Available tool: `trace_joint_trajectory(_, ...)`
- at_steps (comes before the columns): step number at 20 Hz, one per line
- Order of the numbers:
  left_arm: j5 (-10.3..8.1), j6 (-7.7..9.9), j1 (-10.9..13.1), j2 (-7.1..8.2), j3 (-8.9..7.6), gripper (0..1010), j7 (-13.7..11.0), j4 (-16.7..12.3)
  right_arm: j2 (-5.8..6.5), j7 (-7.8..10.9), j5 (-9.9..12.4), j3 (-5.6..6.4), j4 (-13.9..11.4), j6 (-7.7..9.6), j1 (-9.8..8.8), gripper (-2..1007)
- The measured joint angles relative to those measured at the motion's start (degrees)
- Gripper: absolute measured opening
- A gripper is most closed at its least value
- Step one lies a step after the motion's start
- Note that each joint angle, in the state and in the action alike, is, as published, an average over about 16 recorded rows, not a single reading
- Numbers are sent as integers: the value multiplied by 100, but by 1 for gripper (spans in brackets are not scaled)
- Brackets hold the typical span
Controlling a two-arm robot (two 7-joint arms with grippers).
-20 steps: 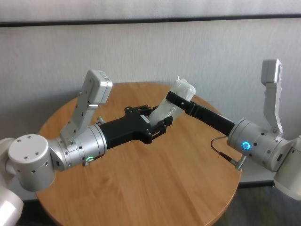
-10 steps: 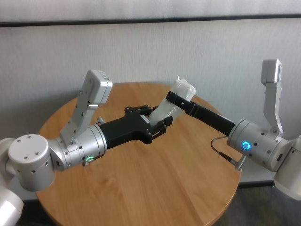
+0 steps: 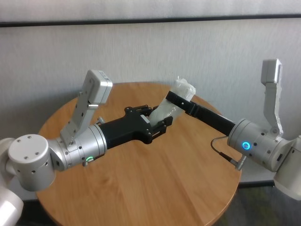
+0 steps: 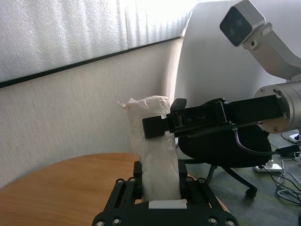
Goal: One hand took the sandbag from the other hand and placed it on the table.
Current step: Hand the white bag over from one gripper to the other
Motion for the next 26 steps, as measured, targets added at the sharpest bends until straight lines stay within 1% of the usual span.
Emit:
trace_joint_trajectory(17,0,0,0,0,0,442,0,0,0,-1,0,-3,0,0,0,565)
trace_joint_trajectory(21,0,0,-2,1,1,442,0,0,1,0,5,-25,1,-2,7,565)
trace_joint_trajectory(26,1,1,-6,2,2,442,1,1,0,4,23,-83,17,-2,39,565)
